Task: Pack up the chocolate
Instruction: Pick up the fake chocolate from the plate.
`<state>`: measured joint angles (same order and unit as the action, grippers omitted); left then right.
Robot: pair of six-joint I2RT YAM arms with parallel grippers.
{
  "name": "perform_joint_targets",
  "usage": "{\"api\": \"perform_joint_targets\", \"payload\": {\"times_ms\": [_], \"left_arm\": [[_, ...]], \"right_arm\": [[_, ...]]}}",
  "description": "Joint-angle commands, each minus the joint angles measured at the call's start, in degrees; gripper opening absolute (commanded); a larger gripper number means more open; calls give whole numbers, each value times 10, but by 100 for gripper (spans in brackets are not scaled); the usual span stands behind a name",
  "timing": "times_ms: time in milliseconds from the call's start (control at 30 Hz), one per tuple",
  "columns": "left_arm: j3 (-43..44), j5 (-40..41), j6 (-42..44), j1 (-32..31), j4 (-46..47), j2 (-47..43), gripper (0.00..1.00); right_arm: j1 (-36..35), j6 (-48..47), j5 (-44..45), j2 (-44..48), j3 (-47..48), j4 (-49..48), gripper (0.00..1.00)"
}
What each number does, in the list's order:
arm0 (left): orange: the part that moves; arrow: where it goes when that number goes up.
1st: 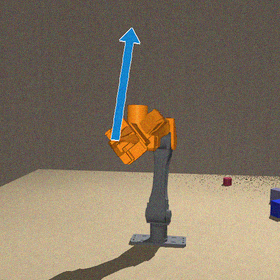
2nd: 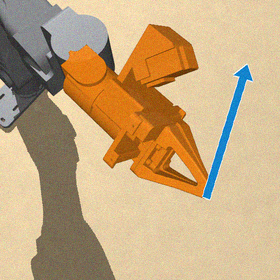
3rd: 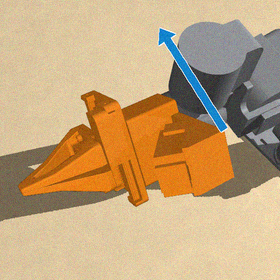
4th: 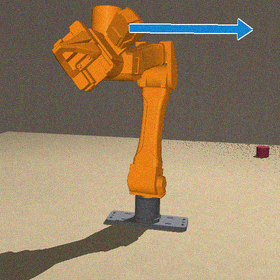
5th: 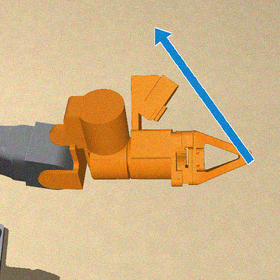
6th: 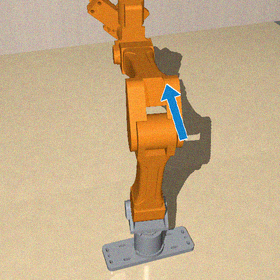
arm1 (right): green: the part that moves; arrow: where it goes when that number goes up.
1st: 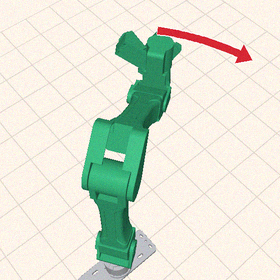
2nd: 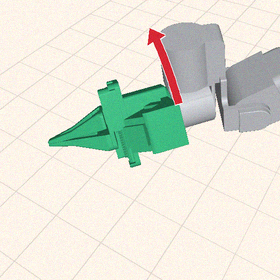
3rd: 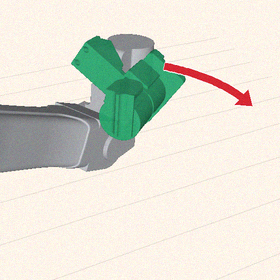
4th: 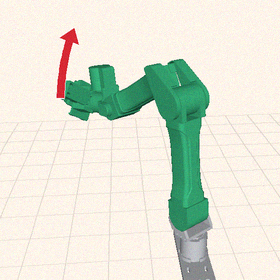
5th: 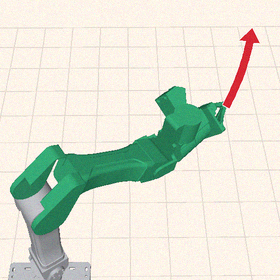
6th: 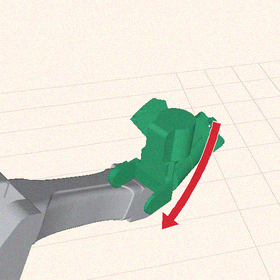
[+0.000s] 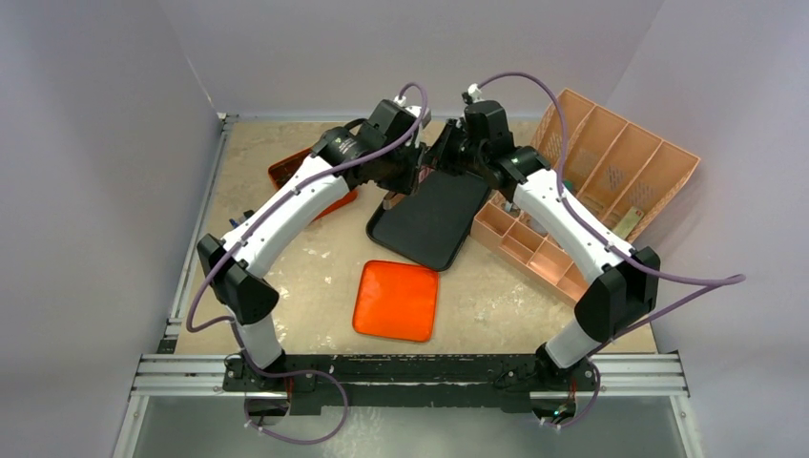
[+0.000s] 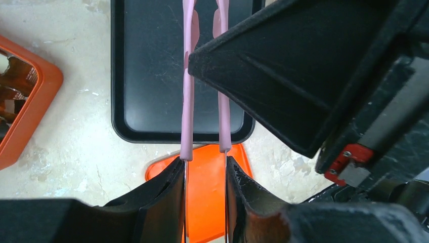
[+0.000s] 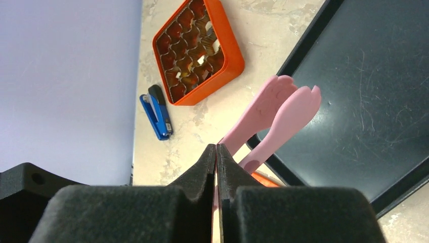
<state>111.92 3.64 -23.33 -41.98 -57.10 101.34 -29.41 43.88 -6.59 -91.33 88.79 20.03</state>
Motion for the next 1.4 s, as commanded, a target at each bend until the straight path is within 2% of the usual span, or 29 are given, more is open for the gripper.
{"api": "perform_joint_targets", "payload": {"times_ms": [0, 100, 167, 367, 500, 567, 633, 867, 1033, 1367], "left_arm": [[81, -16, -18, 1, -2, 21, 30], [123, -31, -22, 1, -16, 41, 31], [138, -22, -21, 1, -25, 52, 31], [145, 47, -26, 1, -48, 79, 30], [225, 51, -47, 2, -81, 150, 31], [263, 50, -52, 2, -92, 189, 31], [283, 55, -55, 3, -88, 215, 31], [241, 61, -86, 27, 0, 266, 33], [238, 71, -65, 33, 54, 306, 33], [240, 36, -55, 54, 155, 359, 36]], "right_arm": [[4, -24, 5, 14, -2, 30, 6], [7, -34, 22, 7, 27, 56, 10], [10, -33, 39, 9, 44, 68, 18], [15, -42, 141, 40, 90, 144, 51], [21, -54, 165, 86, 76, 170, 70], [21, -55, 183, 106, 76, 188, 86], [22, -56, 203, 124, 80, 208, 97], [22, -52, 221, 212, 57, 244, 99], [22, -37, 221, 264, 16, 239, 99], [23, -51, 227, 251, 35, 243, 99]]}}
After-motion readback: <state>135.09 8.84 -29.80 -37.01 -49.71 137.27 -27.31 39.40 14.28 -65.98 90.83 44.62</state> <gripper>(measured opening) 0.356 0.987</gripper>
